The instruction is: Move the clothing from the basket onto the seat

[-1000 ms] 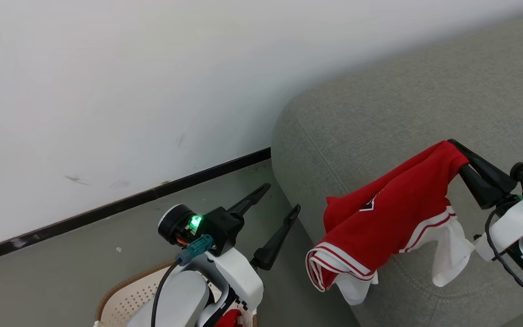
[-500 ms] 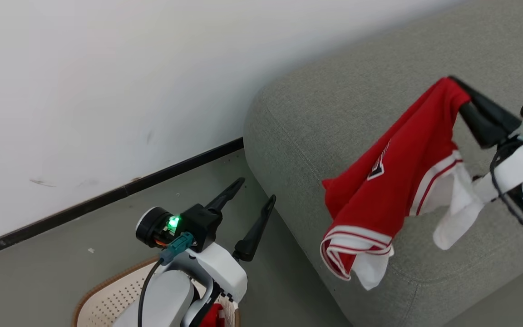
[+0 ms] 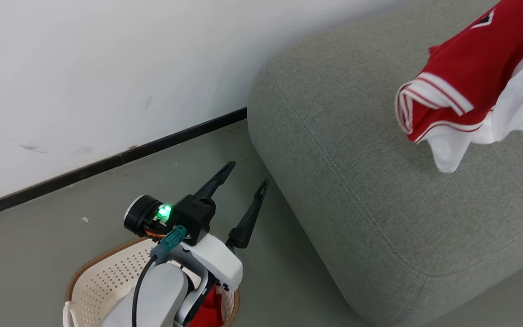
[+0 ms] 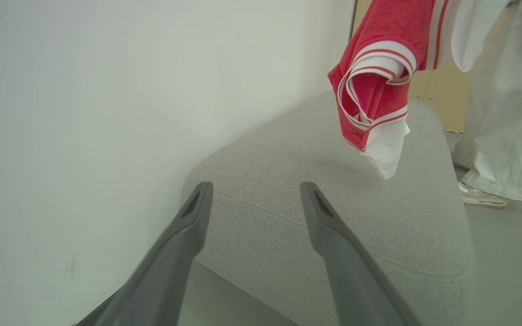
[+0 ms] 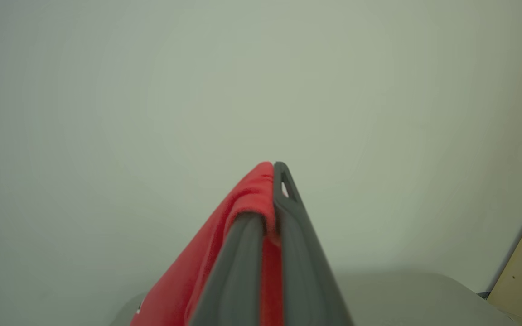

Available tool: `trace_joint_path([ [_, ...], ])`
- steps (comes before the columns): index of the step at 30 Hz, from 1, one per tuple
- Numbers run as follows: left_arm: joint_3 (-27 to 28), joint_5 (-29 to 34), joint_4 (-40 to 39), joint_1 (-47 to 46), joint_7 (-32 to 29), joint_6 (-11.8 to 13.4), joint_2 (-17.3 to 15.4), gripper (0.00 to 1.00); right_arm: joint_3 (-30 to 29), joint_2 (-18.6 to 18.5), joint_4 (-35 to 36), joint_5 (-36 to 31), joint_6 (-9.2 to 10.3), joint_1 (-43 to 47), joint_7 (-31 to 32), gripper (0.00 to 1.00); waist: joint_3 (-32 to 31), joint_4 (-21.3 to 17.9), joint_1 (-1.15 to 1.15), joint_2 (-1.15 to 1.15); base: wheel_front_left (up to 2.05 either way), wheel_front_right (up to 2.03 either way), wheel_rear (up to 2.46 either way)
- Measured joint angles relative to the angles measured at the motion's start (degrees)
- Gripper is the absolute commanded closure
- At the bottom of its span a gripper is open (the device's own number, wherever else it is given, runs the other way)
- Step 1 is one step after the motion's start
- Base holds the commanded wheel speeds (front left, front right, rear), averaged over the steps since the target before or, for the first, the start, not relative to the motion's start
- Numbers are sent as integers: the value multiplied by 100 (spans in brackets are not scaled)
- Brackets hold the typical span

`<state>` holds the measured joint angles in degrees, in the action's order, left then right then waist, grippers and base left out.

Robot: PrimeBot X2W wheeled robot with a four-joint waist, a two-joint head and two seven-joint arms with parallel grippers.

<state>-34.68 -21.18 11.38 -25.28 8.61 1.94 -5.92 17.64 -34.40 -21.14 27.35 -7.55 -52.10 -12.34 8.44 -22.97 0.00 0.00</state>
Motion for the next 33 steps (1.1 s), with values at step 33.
trace_joint_path([
  [33, -250, 392, -860, -487, -661, 67, -222, 0, -337, 442, -1985, -123, 0, -52, -185, 100, 1287, 617, 0, 0, 0, 0, 0],
])
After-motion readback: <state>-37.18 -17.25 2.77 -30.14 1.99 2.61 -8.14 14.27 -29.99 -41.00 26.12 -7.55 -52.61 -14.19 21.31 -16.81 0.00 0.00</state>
